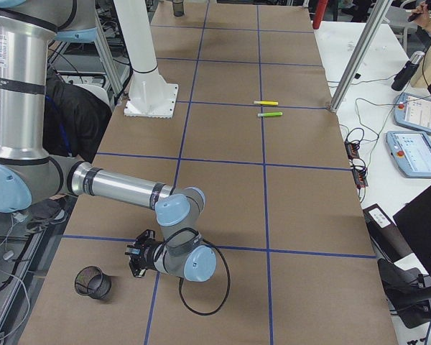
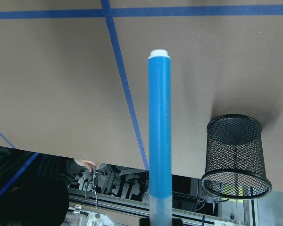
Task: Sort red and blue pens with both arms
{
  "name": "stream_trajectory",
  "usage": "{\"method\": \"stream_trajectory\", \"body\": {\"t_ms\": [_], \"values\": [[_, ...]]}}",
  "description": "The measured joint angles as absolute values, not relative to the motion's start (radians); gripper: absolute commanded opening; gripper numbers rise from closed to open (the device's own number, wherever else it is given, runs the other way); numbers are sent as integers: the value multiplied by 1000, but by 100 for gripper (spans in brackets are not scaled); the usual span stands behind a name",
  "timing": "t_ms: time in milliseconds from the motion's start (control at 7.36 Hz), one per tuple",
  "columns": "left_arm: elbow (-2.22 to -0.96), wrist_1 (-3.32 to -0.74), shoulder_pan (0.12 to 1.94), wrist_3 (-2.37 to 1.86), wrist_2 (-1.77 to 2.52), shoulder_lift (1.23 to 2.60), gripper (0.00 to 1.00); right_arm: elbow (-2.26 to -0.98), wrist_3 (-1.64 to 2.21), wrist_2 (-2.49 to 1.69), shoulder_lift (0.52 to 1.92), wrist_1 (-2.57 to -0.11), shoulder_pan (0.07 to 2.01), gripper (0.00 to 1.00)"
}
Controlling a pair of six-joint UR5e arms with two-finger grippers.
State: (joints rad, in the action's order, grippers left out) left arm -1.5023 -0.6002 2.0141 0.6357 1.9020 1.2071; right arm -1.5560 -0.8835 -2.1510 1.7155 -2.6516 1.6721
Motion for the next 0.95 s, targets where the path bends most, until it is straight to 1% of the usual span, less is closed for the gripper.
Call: {"method": "stream_trajectory", "body": {"t_ms": [815,951], "values": [[-1435,-648,2014,620,1908,1223,0,-1554,-884,-2152,1717,-2634,1672,0],[-1431,-649,2014,619,1914,1223,29,-1554,-884,-2153,1719,-2632,1672,0]]}}
